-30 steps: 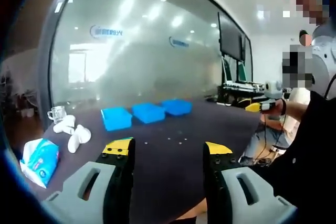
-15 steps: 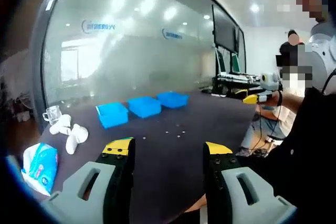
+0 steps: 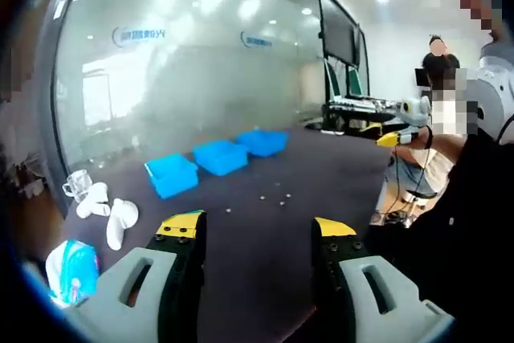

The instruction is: Sort the screws, nuts, and washers into the corresponding bins

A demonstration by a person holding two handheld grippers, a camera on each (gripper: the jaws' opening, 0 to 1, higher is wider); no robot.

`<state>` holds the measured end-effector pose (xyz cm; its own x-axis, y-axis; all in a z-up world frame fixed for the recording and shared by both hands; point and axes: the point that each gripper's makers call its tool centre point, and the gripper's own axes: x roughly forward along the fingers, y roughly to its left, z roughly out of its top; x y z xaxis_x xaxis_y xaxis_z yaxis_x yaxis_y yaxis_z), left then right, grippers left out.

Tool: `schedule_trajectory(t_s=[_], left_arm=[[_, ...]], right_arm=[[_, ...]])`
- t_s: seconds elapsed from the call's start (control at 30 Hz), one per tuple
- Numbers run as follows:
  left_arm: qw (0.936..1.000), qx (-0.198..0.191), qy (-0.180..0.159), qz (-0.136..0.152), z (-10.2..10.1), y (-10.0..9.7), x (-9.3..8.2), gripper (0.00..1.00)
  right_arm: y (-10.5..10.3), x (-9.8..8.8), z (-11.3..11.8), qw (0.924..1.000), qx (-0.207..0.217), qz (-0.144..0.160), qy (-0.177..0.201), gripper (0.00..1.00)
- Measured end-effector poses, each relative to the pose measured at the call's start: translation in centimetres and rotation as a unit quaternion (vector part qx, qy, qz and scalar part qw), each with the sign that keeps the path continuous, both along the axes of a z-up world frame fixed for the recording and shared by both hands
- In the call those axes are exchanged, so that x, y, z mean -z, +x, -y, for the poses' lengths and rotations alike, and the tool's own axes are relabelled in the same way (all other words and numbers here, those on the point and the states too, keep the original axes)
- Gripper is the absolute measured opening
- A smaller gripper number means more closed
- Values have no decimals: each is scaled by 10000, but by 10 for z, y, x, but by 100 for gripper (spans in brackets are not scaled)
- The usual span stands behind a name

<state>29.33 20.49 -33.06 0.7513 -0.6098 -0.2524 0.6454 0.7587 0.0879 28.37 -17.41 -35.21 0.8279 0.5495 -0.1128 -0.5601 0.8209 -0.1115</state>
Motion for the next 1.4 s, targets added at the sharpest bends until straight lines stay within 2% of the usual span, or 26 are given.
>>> schedule_trajectory(t_s=[0.2, 0.33, 0.47, 0.83, 1.13, 1.4], left_arm=[[9997, 31, 210, -100, -5, 15, 4, 52], [9996, 38, 237, -153, -7, 23, 6, 52], [9993, 83, 315, -194, -6, 30, 8, 52], [9985, 285, 409, -205, 3, 38, 5, 52], [9975, 400, 463, -348, 8, 51, 10, 53], [9956, 490, 569, -569, 11, 72, 19, 52]], right_arm=[[-2, 3, -3, 9999, -98, -89, 37, 45], [-3, 9, -4, 9998, -148, -153, 2, 45], [-4, 14, -7, 9991, -273, -317, 24, 45], [0, 19, -12, 9967, -573, -574, -48, 45], [2, 26, -18, 9951, -726, -645, -199, 45], [4, 27, -14, 9951, -706, -655, -214, 44]])
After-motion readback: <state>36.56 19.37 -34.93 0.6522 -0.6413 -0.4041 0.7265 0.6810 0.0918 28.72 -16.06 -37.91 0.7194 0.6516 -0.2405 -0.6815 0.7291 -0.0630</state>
